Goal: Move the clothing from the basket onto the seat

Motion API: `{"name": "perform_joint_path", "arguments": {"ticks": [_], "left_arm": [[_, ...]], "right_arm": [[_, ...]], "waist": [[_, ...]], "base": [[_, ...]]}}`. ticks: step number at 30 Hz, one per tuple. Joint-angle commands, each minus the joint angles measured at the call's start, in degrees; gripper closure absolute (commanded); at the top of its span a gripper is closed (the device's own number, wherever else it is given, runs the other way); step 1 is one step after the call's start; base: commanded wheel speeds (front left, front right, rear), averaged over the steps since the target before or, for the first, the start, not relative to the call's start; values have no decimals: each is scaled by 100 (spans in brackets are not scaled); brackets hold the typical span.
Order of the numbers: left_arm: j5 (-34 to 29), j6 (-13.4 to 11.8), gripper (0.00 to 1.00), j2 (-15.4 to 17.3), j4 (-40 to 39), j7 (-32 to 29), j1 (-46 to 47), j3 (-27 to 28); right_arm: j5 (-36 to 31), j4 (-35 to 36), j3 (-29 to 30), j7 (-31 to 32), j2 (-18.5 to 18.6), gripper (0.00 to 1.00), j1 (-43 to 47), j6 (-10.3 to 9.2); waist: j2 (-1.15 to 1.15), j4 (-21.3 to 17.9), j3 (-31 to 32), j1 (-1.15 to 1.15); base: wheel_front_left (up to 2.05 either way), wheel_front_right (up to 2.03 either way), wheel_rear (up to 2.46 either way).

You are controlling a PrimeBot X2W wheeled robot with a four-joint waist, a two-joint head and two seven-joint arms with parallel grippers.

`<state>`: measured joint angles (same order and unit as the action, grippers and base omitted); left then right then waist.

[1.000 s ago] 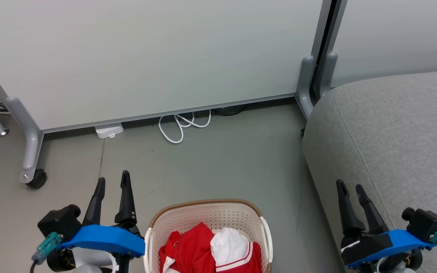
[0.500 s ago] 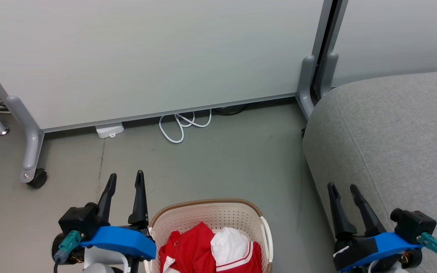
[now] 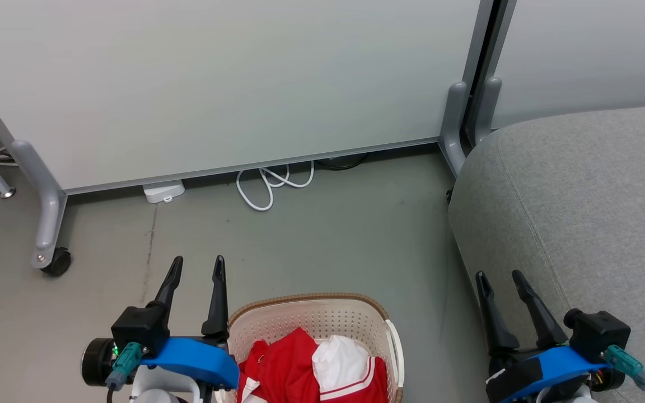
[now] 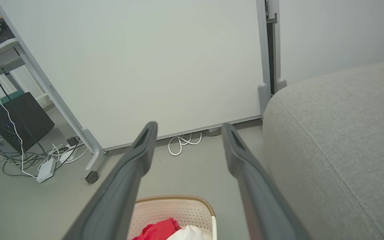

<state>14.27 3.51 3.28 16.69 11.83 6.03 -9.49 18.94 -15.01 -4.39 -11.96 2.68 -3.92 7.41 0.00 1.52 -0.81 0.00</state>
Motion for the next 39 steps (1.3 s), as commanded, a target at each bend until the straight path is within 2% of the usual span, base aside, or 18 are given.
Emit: {"name": "perform_joint_path", "arguments": {"ticks": [1, 25, 39], "left_arm": [[-161, -13, 0, 30, 15, 69, 117, -17], [-990, 46, 0, -15, 283, 316, 78, -47], [-690, 235, 0, -39, 573, 340, 119, 62]], "right_arm": [[-188, 40, -9, -54, 31, 0, -53, 11], [-1208, 168, 232, -306, 33, 0, 142, 9], [-1200, 130, 209, -335, 33, 0, 167, 9]], "waist": [[0, 1, -1, 0], [0, -19, -5, 0], [0, -34, 16, 0]], "base": [[0, 0, 0], [0, 0, 0], [0, 0, 0]]}}
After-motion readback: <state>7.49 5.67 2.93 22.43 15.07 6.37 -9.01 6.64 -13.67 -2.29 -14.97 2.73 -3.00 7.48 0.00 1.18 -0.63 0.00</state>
